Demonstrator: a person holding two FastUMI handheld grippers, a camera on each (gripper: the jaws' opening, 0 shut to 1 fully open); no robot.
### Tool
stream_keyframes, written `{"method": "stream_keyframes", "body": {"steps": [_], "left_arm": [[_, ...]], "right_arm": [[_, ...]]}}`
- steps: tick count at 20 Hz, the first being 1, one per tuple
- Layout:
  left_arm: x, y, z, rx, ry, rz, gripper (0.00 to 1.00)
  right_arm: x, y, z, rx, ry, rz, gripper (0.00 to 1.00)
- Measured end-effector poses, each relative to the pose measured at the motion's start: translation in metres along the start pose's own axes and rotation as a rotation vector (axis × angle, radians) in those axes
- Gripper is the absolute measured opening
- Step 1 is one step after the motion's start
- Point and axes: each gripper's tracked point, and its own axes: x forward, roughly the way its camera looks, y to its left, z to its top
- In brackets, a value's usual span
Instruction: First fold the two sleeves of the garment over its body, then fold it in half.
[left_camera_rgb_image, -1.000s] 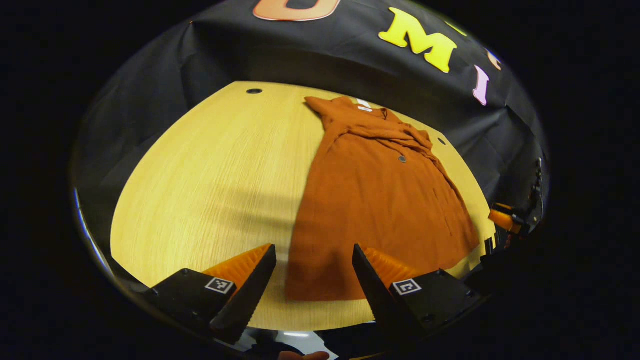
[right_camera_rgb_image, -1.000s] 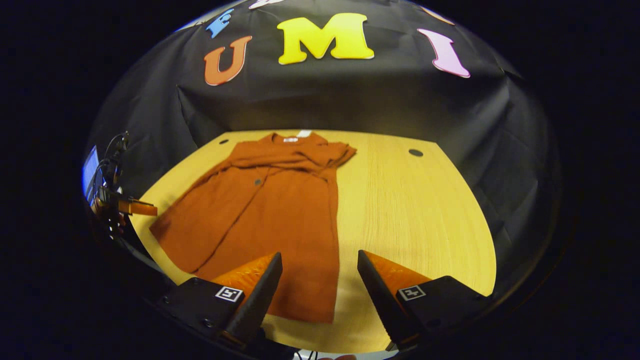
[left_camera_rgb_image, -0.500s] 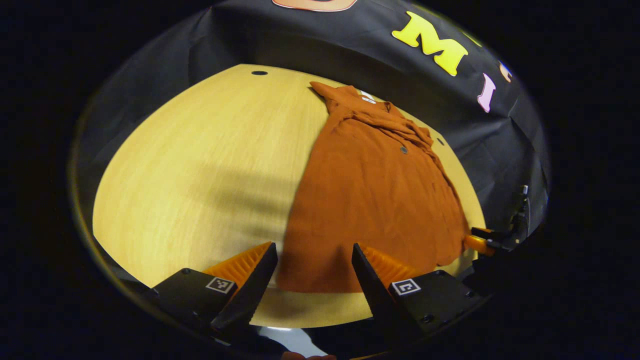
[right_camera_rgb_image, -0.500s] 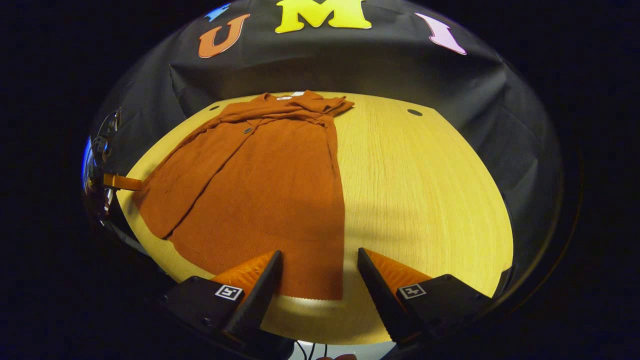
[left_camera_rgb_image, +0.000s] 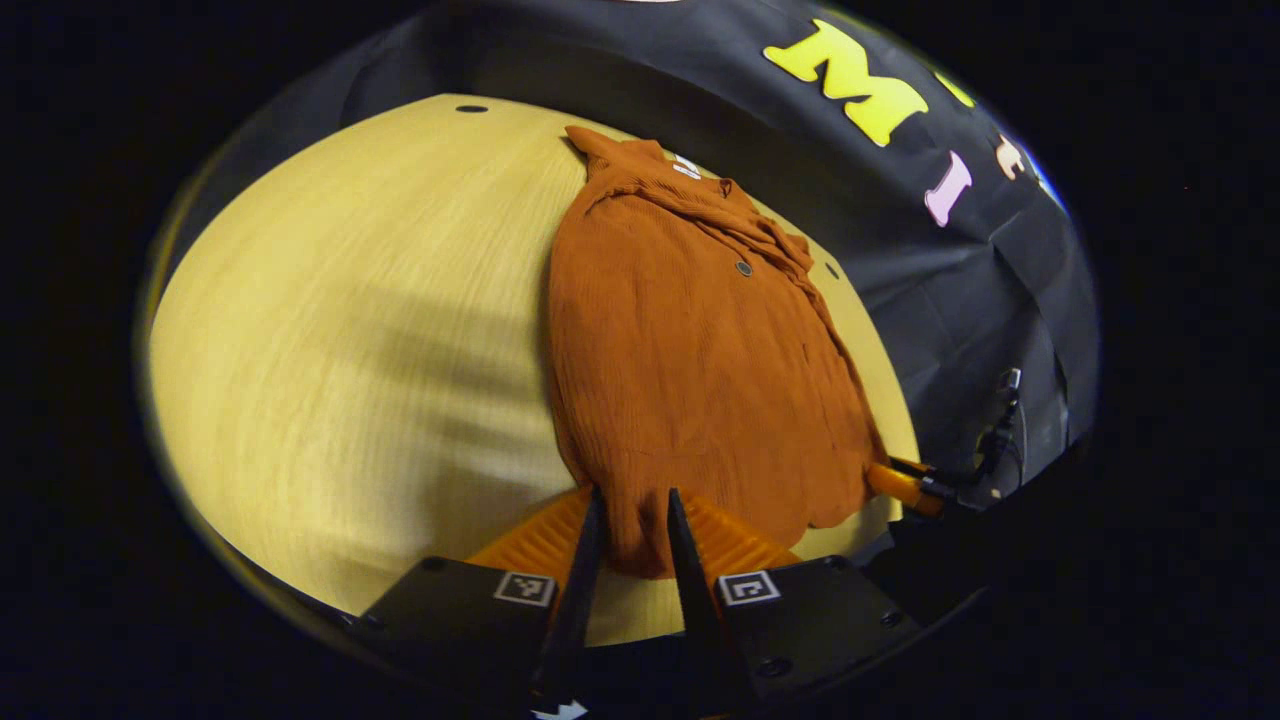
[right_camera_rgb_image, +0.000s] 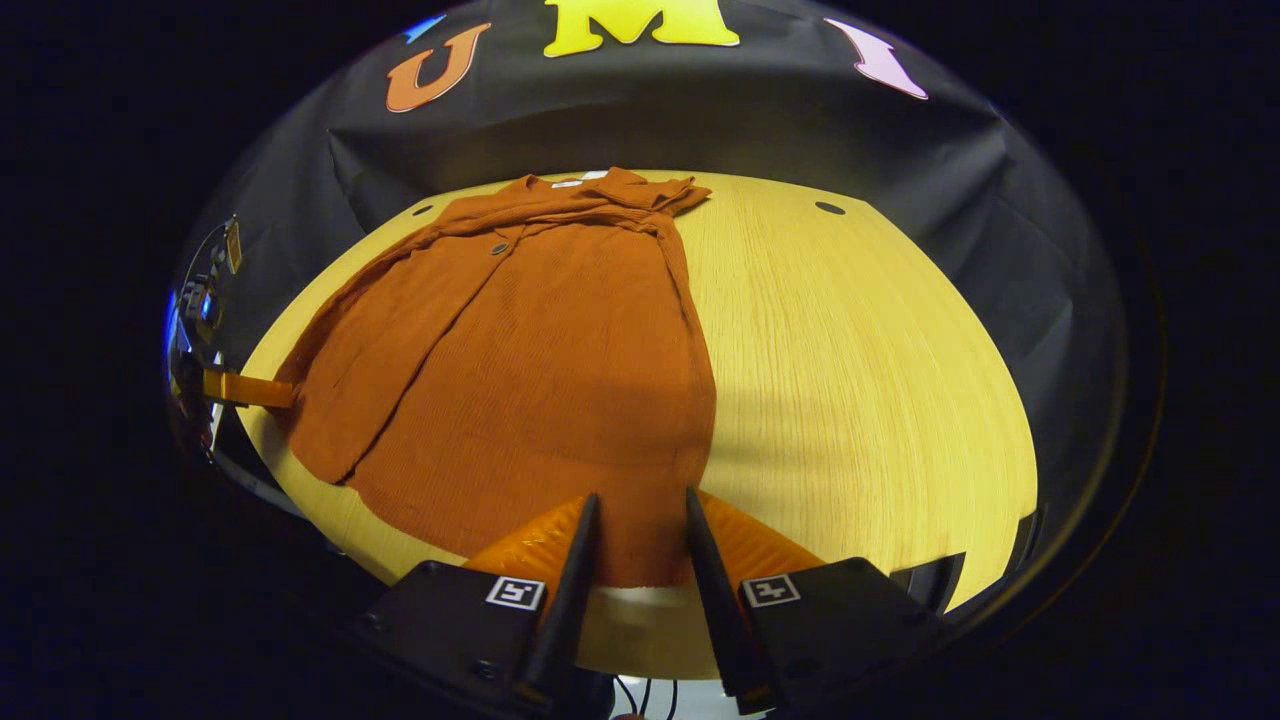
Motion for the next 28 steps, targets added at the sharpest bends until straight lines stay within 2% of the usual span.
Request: {"method": "stream_keyframes", "body": {"steps": [1,2,4,5,6,9,12,14,17,19,23,28], "left_arm": [[0.004,-0.003,-0.003,-0.006,0.013,-0.013,0.4],[0.005,-0.003,-0.001,-0.002,0.017,-0.008,0.25],[0.008,-0.004,0.001,0.028,0.02,0.024,0.12],[0.008,-0.004,0.003,0.05,0.026,0.048,0.09],[0.006,-0.006,0.007,0.078,0.028,0.069,0.05],[-0.008,-0.037,0.029,0.218,-0.006,0.046,0.04],[-0.022,-0.063,0.078,0.298,-0.089,0.038,0.03],[-0.03,-0.075,0.116,0.374,-0.172,0.058,0.04],[-0.041,-0.093,0.173,0.464,-0.281,0.08,0.03],[-0.046,-0.107,0.21,0.489,-0.349,0.074,0.03],[-0.058,-0.136,0.276,0.469,-0.447,0.014,0.03],[-0.053,-0.147,0.376,0.5,-0.524,0.013,0.03]], "right_arm": [[-0.008,0.0,0.001,0.022,0.003,-0.003,0.38],[-0.005,0.0,0.001,0.038,0.01,-0.001,0.19],[-0.011,0.0,0.009,0.055,0.01,0.003,0.19],[-0.003,-0.002,0.008,0.059,0.016,0.008,0.02],[-0.006,-0.003,0.011,0.067,0.021,0.009,0.02],[-0.023,-0.009,0.047,0.104,-0.049,0.02,0.02],[-0.036,-0.014,0.091,0.132,-0.132,0.033,0.01],[-0.044,-0.016,0.122,0.138,-0.185,0.035,0.02],[-0.055,-0.014,0.186,0.135,-0.284,0.055,0.02],[-0.065,-0.011,0.234,0.118,-0.361,0.066,0.01],[-0.073,0.001,0.32,0.048,-0.467,0.096,0.01],[-0.036,0.013,0.418,-0.01,-0.516,0.113,0.01]]}}
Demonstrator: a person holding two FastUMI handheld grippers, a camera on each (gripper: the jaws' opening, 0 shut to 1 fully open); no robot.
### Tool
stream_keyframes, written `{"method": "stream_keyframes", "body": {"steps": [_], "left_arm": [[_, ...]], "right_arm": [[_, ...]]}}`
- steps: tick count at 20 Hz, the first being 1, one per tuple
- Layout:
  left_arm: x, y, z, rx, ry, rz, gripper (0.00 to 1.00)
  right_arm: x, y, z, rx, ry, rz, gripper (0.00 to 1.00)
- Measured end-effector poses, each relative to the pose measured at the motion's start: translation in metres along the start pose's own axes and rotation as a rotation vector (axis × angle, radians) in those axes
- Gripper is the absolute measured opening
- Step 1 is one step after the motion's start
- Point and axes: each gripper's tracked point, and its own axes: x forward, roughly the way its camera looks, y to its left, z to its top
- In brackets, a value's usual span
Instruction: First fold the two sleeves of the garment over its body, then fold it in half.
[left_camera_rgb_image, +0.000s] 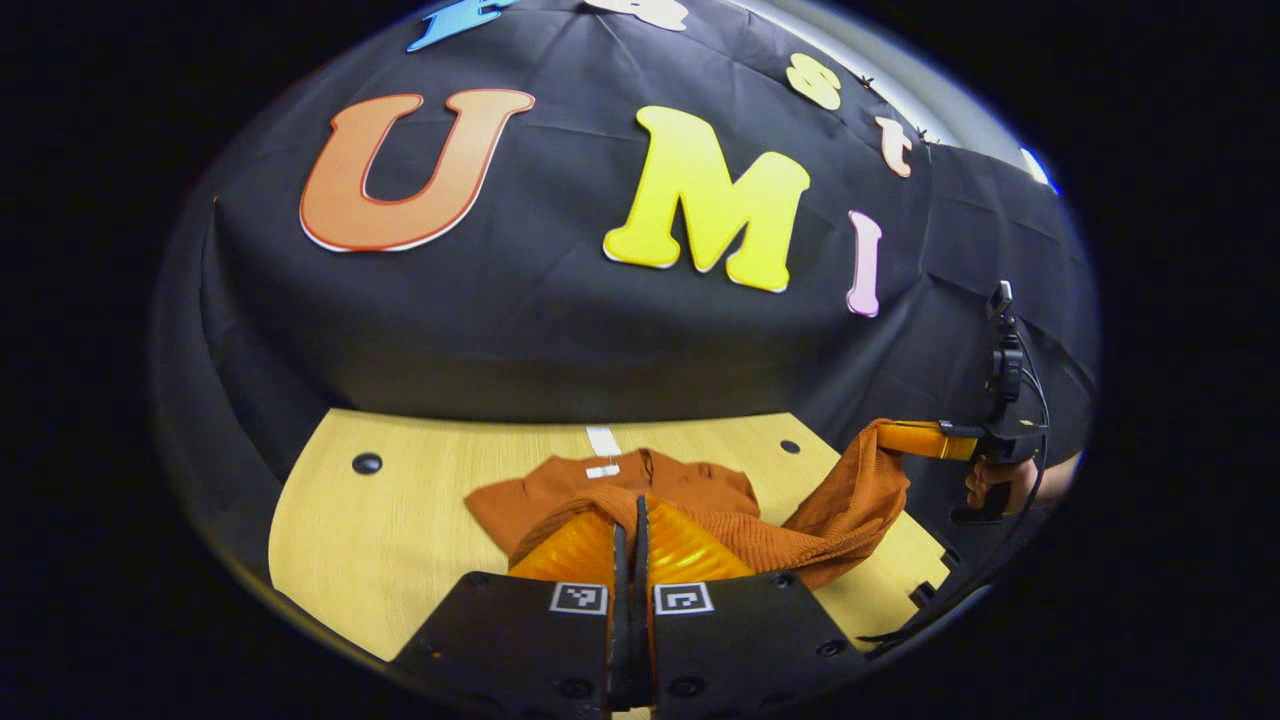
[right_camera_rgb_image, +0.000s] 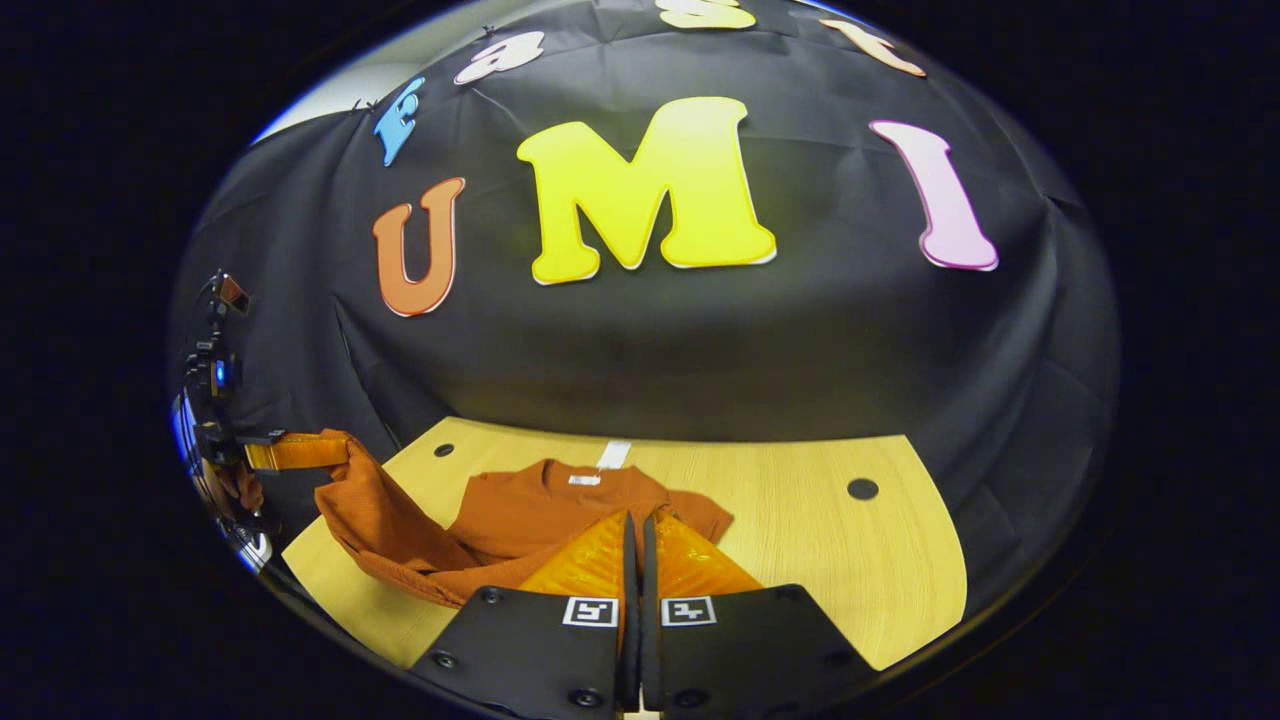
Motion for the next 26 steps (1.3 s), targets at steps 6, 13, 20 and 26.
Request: {"method": "stream_keyframes", "body": {"steps": [6,13,20,26], "left_arm": [[0.103,0.065,0.024,-0.049,0.031,0.059,0.03],[0.191,0.129,-0.045,-0.061,0.149,0.156,0.03],[0.223,0.164,-0.079,-0.04,0.157,0.242,0.07],[0.242,0.165,-0.073,0.044,0.119,0.276,0.57]], "right_arm": [[0.126,-0.015,0.014,-0.057,0.051,0.003,0.01],[0.242,-0.053,-0.071,-0.106,0.173,-0.012,0.01],[0.294,-0.084,-0.105,-0.136,0.155,-0.105,0.01],[0.299,-0.083,-0.106,-0.136,0.148,-0.164,0.15]]}}
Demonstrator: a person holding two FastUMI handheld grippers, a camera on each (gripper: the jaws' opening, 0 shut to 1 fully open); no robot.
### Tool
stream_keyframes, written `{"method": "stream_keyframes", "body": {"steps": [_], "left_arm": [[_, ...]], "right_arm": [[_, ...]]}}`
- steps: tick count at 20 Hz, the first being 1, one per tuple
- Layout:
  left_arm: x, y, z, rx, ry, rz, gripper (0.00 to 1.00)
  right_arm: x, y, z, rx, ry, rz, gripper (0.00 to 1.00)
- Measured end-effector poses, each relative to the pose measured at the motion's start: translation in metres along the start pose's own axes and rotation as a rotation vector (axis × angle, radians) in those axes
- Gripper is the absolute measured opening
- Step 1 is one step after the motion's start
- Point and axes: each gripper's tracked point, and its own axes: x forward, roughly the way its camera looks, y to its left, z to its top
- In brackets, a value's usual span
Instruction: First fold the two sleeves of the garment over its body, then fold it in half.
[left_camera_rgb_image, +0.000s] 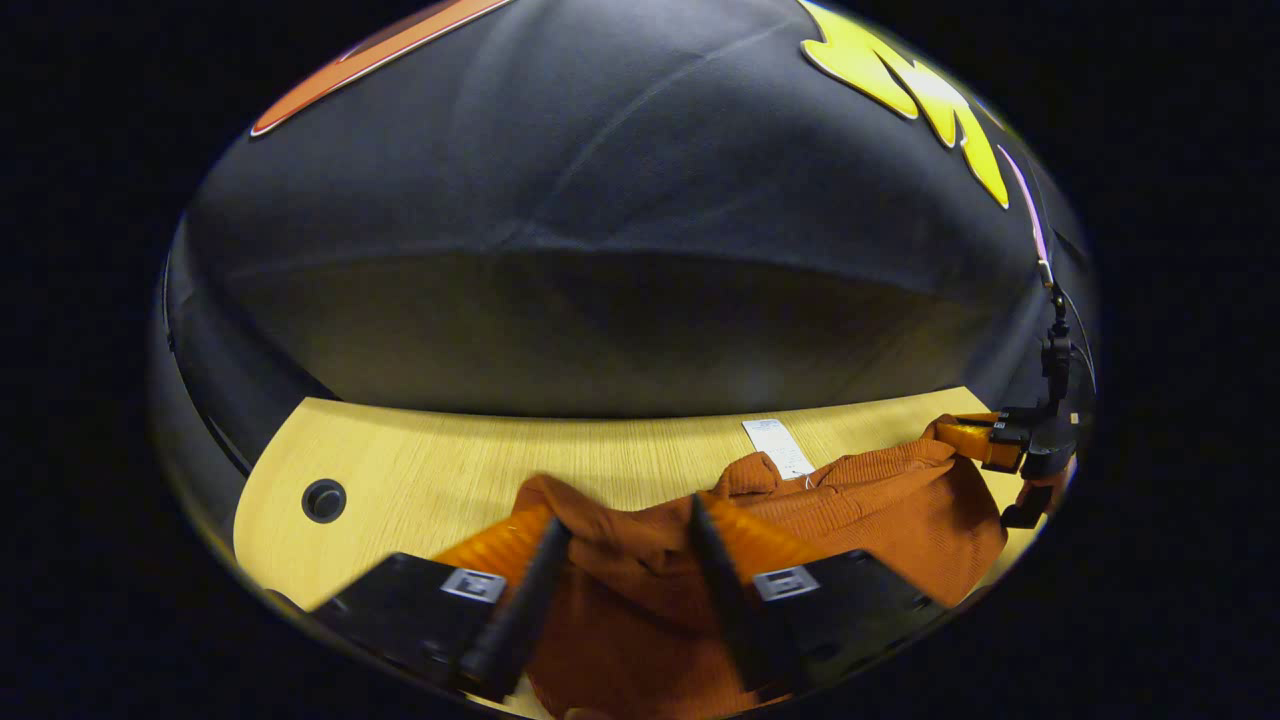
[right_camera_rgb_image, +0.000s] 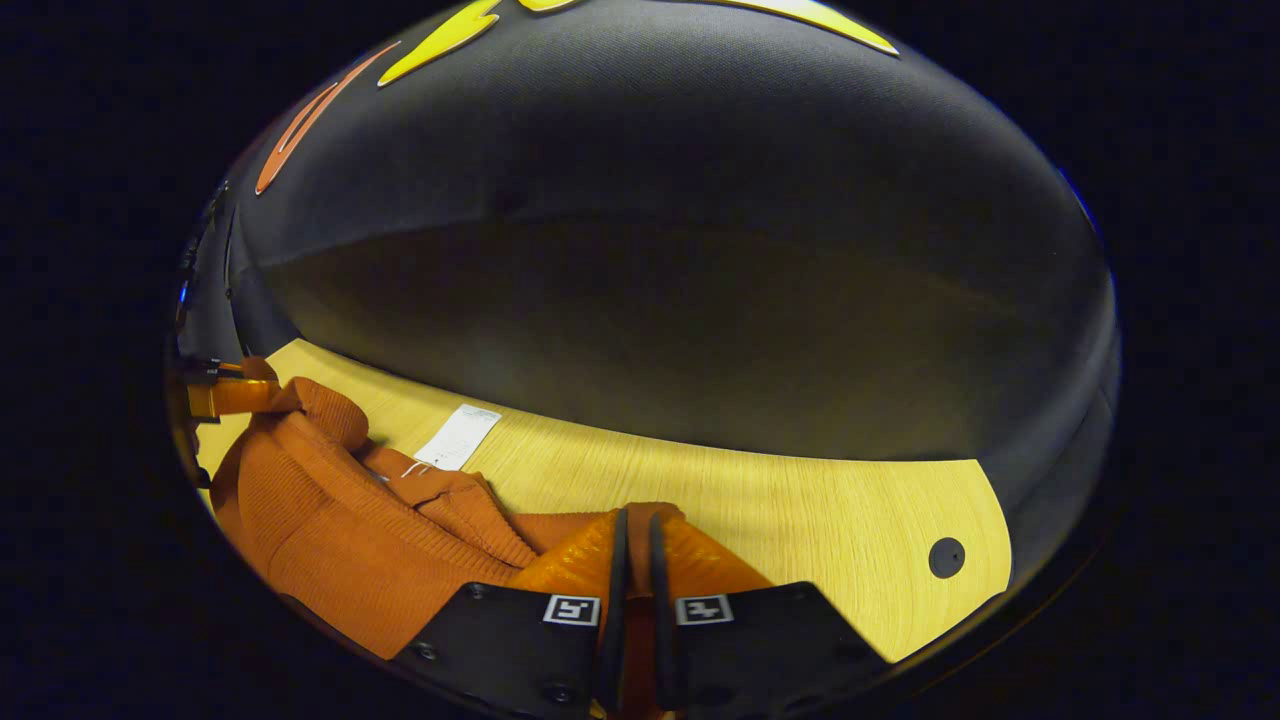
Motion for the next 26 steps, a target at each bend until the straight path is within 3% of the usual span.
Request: {"method": "stream_keyframes", "body": {"steps": [2,5,7,11,15,19,22,26], "left_arm": [[-0.008,0.002,0.016,0.003,-0.042,0.01,0.99],[-0.034,-0.003,0.039,-0.001,-0.078,0.015,0.97],[-0.06,-0.006,0.062,-0.027,-0.122,0.011,0.98],[-0.118,-0.014,0.107,-0.02,-0.213,0.026,0.98],[-0.195,-0.023,0.151,-0.062,-0.331,0.043,0.97],[-0.267,-0.036,0.17,-0.085,-0.394,0.068,0.98],[-0.324,-0.037,0.181,-0.048,-0.466,0.144,0.97],[-0.368,-0.066,0.17,-0.015,-0.54,0.16,0.97]], "right_arm": [[-0.008,-0.003,0.004,-0.006,0.004,-0.017,0.36],[-0.031,-0.015,0.031,-0.014,-0.046,-0.07,0.72],[-0.05,-0.017,0.052,-0.003,-0.095,-0.085,0.8],[-0.112,-0.011,0.105,0.0,-0.223,-0.083,0.87],[-0.191,0.006,0.147,0.018,-0.356,-0.071,0.87],[-0.272,0.033,0.169,0.021,-0.452,-0.055,0.87],[-0.339,0.042,0.187,0.008,-0.569,-0.058,0.87],[-0.396,0.049,0.177,0.008,-0.615,-0.069,0.89]]}}
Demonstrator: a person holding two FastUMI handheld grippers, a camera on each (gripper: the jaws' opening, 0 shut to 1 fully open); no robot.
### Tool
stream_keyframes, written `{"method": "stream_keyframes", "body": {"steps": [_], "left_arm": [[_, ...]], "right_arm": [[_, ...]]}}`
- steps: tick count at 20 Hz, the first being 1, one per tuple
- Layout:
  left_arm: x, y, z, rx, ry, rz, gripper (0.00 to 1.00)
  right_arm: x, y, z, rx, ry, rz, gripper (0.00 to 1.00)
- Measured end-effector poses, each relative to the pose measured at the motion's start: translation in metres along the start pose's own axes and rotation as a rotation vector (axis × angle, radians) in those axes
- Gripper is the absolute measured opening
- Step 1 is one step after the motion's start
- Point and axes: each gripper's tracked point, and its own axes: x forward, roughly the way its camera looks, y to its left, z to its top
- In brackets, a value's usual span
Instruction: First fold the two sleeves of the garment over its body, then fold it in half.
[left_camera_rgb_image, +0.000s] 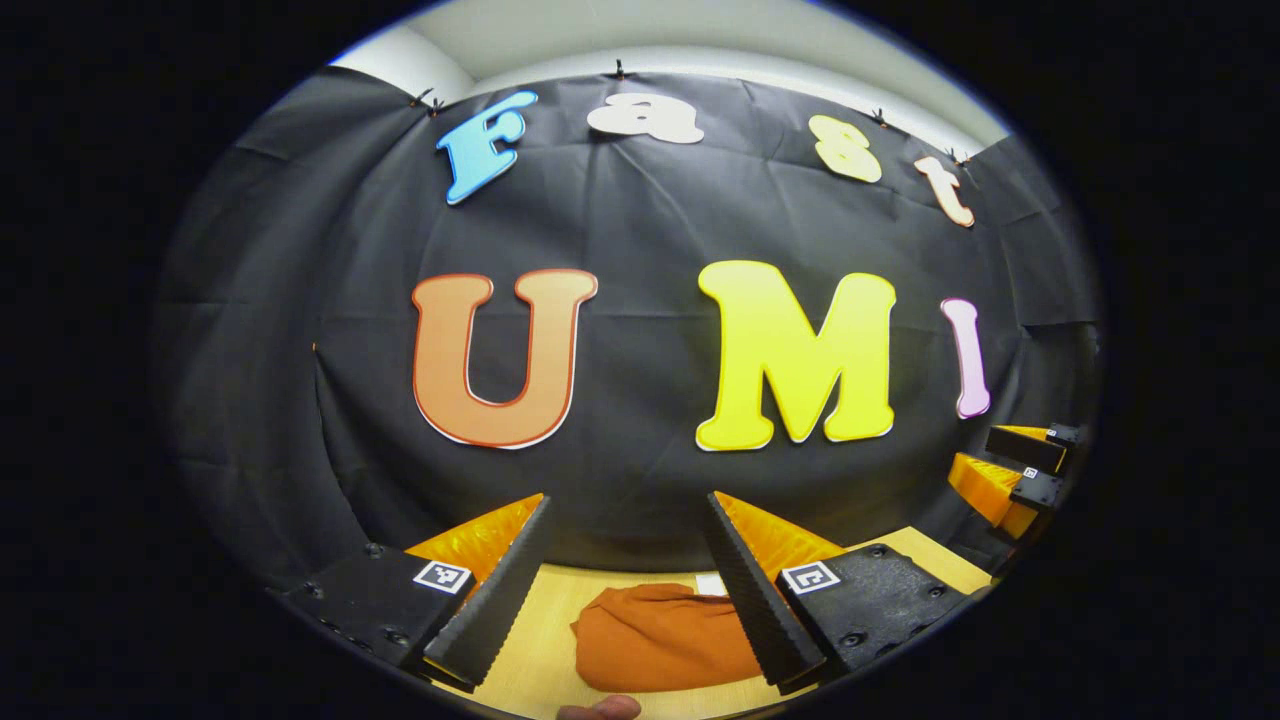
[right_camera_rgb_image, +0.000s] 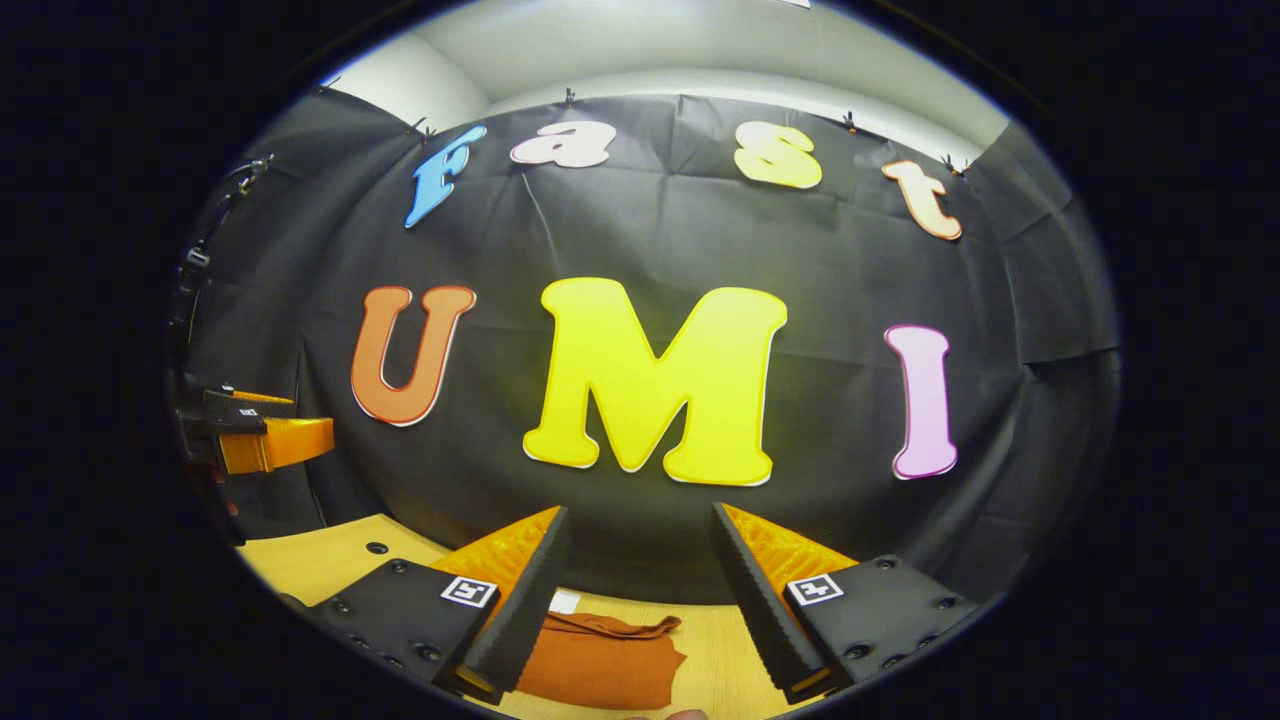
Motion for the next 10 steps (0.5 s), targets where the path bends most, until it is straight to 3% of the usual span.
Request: {"method": "stream_keyframes", "body": {"steps": [8,9,10], "left_arm": [[-0.065,-0.029,-0.001,0.01,-0.045,-0.019,0.97],[-0.07,-0.034,-0.001,0.004,-0.045,-0.024,0.87],[-0.074,-0.037,-0.002,0.0,-0.048,-0.028,0.87]], "right_arm": [[-0.071,0.022,0.014,0.024,0.011,-0.023,0.93],[-0.076,0.025,0.017,0.026,0.006,-0.018,0.93],[-0.08,0.031,0.019,0.03,0.001,-0.01,0.93]]}}
